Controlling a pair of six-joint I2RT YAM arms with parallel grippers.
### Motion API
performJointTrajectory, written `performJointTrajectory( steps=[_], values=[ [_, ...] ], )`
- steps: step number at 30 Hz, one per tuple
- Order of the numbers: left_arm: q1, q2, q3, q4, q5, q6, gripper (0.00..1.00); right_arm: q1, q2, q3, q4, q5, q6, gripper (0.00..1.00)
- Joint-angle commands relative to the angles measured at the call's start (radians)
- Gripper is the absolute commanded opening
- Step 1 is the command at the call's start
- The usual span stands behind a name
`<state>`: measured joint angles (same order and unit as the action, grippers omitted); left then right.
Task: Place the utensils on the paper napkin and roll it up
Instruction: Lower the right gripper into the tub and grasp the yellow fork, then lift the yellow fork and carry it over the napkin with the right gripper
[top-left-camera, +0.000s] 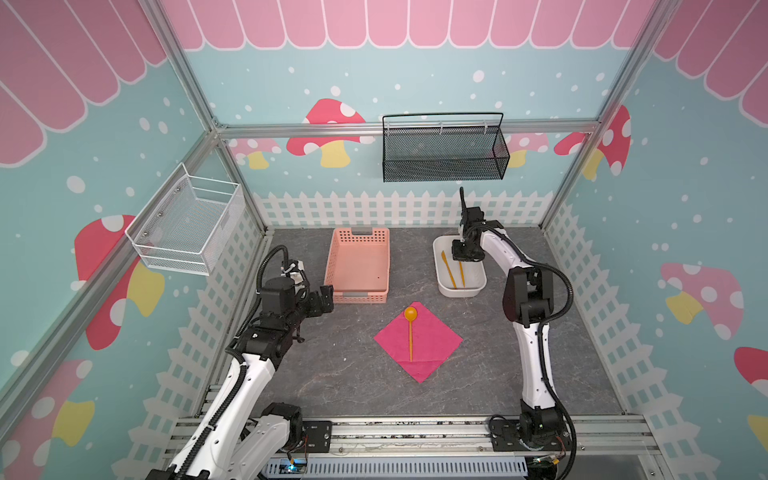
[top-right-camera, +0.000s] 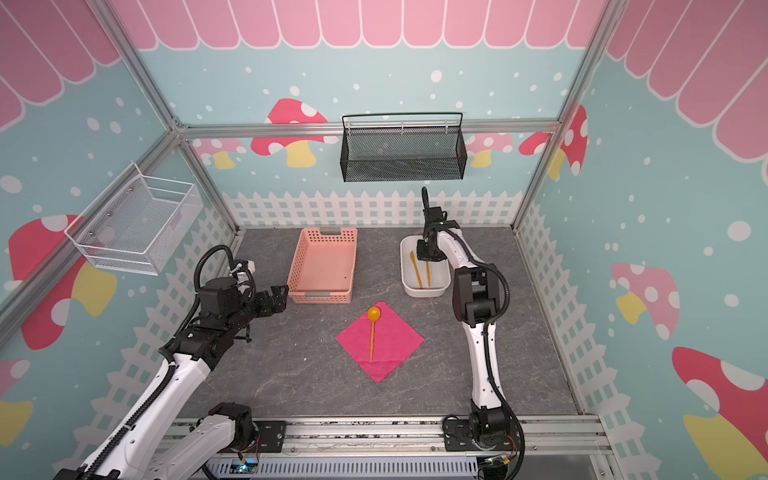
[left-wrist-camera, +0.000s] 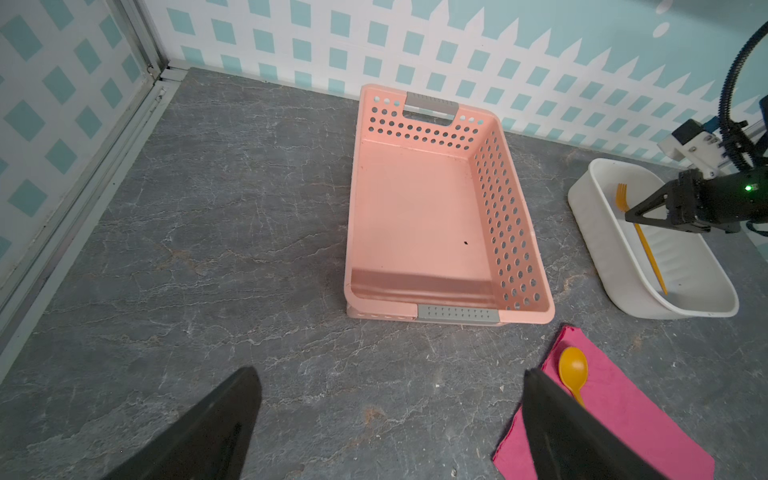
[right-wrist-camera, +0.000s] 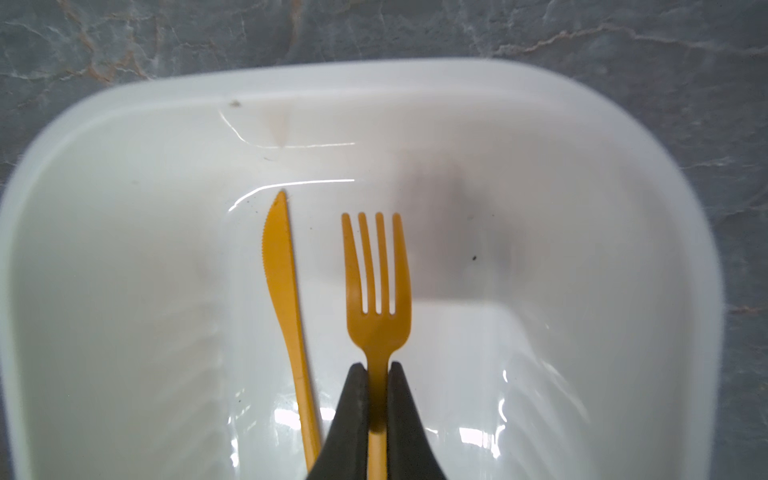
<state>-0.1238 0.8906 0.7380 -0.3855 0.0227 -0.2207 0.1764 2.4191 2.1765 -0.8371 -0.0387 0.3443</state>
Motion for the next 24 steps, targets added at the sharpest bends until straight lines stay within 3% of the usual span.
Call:
performJointTrajectory(
  steps=[1, 24],
  values=[
    [0.007, -0.016, 0.015, -0.006, 0.0, 0.004, 0.99, -0.006, -0.075, 0.033, -0.034, -0.002, -0.005, 0.09],
    [0.006, -0.027, 0.012, -0.006, 0.007, -0.002, 0.99, -0.001, -0.183, 0.0, -0.143, -0.032, -0.007, 0.09]
  ],
)
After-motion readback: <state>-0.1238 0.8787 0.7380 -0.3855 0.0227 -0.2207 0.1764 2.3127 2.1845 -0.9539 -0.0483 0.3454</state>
